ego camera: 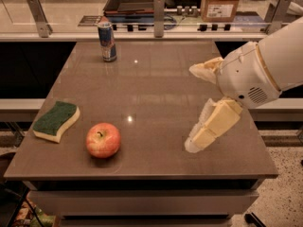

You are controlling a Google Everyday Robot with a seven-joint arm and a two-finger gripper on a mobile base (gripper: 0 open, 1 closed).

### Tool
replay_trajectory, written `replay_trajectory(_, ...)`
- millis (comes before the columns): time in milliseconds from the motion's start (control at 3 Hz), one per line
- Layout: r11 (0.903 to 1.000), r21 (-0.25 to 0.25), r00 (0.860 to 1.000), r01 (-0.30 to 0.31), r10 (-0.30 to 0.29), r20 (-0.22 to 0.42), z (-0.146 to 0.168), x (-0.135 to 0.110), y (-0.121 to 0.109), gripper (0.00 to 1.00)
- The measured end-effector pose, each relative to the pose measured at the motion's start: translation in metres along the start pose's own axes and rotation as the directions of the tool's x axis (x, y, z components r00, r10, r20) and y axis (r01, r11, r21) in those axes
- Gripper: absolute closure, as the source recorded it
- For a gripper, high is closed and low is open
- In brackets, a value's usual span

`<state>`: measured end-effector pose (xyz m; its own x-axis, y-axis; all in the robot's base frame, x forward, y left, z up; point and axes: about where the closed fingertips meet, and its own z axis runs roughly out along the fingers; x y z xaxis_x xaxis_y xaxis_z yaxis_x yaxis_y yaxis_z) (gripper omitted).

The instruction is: Move apple near redbull can

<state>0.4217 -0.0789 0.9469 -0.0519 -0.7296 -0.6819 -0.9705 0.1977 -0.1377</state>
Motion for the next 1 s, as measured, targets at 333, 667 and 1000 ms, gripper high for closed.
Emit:
replay_trajectory(333, 0.9989, -0.008, 0.993, -0.046, 0.046, 0.105, 0.028, -0.015, 0.006, 0.0)
replay_trajectory(667, 0.9982, 0.01, 0.982, -0.06, 0.057, 0.178, 0.049, -0.028, 0.015, 0.0)
replay_trajectory(1000, 0.9981, 0.015, 0.981, -0.06, 0.056, 0.186, 0.051, -0.032, 0.016, 0.0)
